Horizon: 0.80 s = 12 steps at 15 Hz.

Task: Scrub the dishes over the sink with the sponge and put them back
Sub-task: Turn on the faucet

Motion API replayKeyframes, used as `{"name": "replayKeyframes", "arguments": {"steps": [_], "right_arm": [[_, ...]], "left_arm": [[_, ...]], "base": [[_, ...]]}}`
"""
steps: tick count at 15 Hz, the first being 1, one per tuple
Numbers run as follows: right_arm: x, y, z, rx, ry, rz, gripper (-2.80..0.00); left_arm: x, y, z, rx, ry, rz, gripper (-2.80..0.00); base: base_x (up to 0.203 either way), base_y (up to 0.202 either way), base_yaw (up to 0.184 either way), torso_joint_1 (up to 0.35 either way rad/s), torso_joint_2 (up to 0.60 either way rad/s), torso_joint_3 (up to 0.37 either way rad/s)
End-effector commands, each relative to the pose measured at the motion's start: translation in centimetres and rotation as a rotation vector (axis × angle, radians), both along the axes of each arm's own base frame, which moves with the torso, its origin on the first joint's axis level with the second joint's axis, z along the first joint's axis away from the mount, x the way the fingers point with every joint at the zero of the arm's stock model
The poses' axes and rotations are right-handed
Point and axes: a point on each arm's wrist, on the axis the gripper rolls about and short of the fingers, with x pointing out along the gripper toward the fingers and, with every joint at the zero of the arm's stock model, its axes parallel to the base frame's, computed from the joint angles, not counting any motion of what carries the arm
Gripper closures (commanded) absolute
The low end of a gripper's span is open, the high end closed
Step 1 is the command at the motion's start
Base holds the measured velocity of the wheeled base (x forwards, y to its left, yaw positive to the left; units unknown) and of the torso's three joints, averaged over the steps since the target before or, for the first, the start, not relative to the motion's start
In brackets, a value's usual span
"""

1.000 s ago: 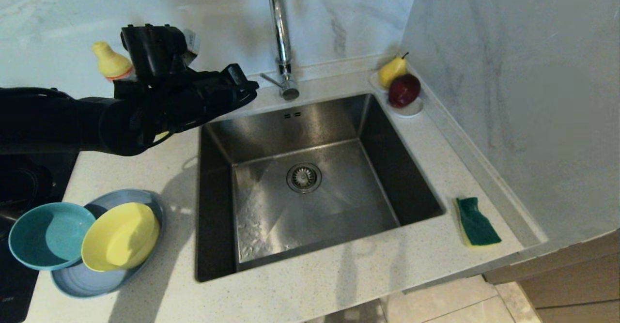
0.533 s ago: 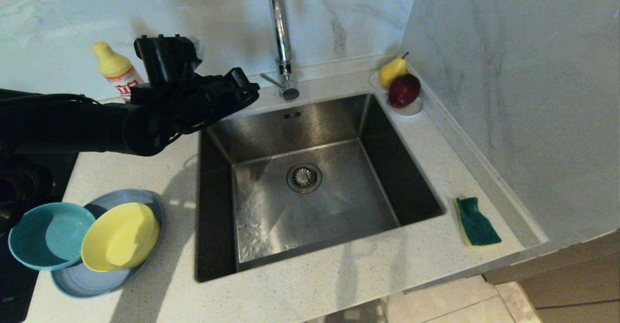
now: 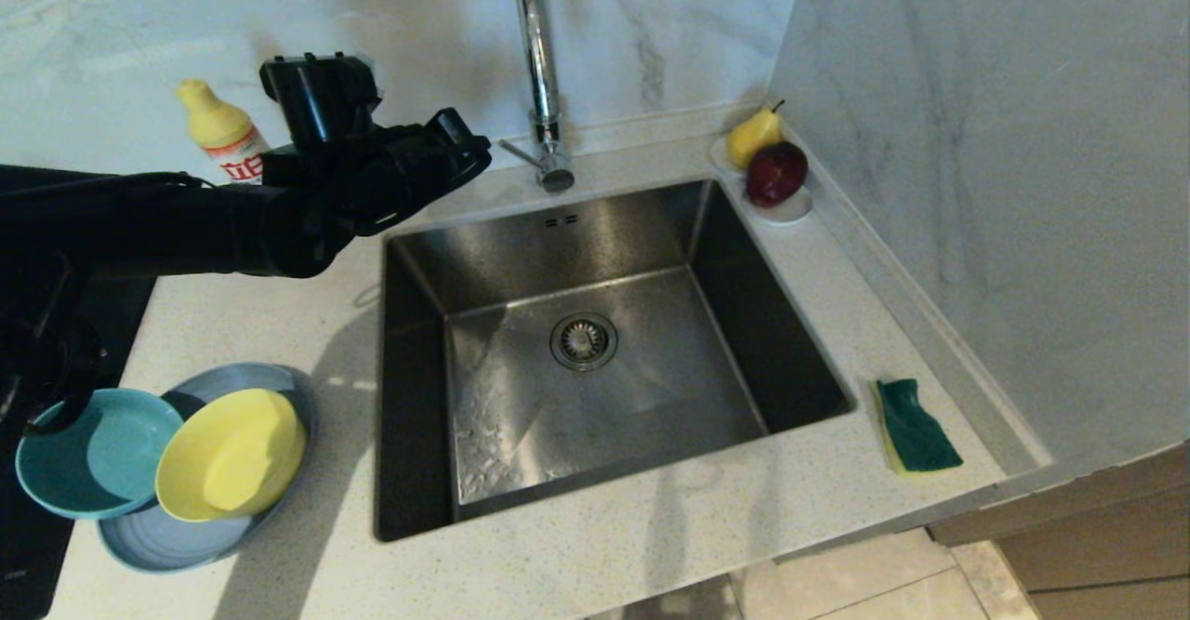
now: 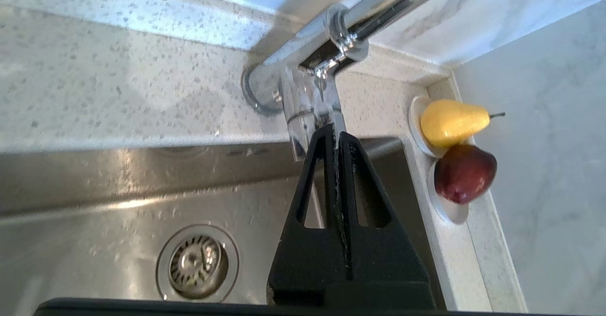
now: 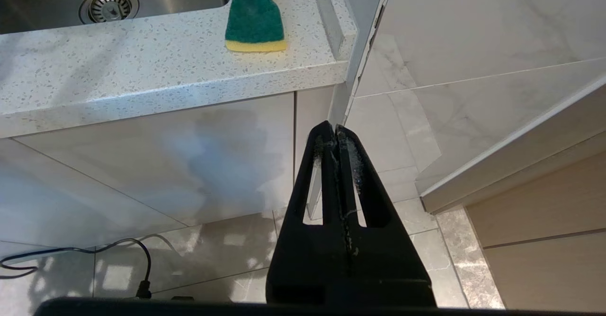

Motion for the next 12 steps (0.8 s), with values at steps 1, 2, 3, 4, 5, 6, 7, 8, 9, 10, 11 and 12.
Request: {"name": "replayKeyframes", "arguments": {"steps": [1, 2, 3, 4, 5, 6, 7, 8, 9, 10, 11, 12], "right_arm": [[0.0, 0.0, 0.0, 0.000, -0.001, 0.001, 0.00], [0.0, 0.0, 0.0, 0.000, -0.001, 0.001, 0.00], [0.0, 0.0, 0.0, 0.000, -0.001, 0.001, 0.00], [0.0, 0.0, 0.0, 0.000, -0.001, 0.001, 0.00], [0.0, 0.0, 0.0, 0.000, -0.001, 0.001, 0.00], [0.0, 0.0, 0.0, 0.000, -0.001, 0.001, 0.00], [0.0, 0.0, 0.0, 0.000, -0.001, 0.001, 0.00], [0.0, 0.0, 0.0, 0.000, -0.001, 0.001, 0.00], [0.0, 0.0, 0.0, 0.000, -0.001, 0.001, 0.00], [0.0, 0.0, 0.0, 0.000, -0.001, 0.001, 0.00], [0.0, 0.0, 0.0, 0.000, -0.001, 0.001, 0.00], [0.0, 0.0, 0.0, 0.000, -0.001, 0.001, 0.00]], "left_arm": [[1.1, -0.2, -0.9, -0.007, 0.008, 0.000, 0.00], [1.4, -0.3, -1.1, -0.013, 0.008, 0.004, 0.00], [1.6, -0.3, -1.0, -0.020, 0.002, 0.008, 0.00], [2.0, -0.4, -1.1, -0.025, -0.004, 0.010, 0.00], [2.3, -0.5, -1.0, -0.029, -0.011, 0.012, 0.00], [2.6, -0.5, -1.1, -0.031, -0.016, 0.012, 0.00], [2.8, -0.6, -1.0, -0.032, -0.021, 0.012, 0.00], [2.9, -0.6, -1.0, -0.035, -0.026, 0.011, 0.00], [2.9, -0.6, -1.0, -0.036, -0.026, 0.008, 0.00], [2.9, -0.6, -1.0, -0.036, -0.029, 0.008, 0.00], [2.9, -0.6, -1.0, -0.036, -0.028, 0.009, 0.00], [2.9, -0.6, -1.0, -0.036, -0.027, 0.009, 0.00]], "base": [[0.000, 0.000, 0.000, 0.000, 0.00, 0.000], [0.000, 0.000, 0.000, 0.000, 0.00, 0.000], [0.000, 0.000, 0.000, 0.000, 0.00, 0.000], [0.000, 0.000, 0.000, 0.000, 0.00, 0.000], [0.000, 0.000, 0.000, 0.000, 0.00, 0.000], [0.000, 0.000, 0.000, 0.000, 0.00, 0.000], [0.000, 0.000, 0.000, 0.000, 0.00, 0.000], [0.000, 0.000, 0.000, 0.000, 0.00, 0.000], [0.000, 0.000, 0.000, 0.000, 0.00, 0.000], [0.000, 0.000, 0.000, 0.000, 0.00, 0.000], [0.000, 0.000, 0.000, 0.000, 0.00, 0.000], [0.000, 0.000, 0.000, 0.000, 0.00, 0.000]]}}
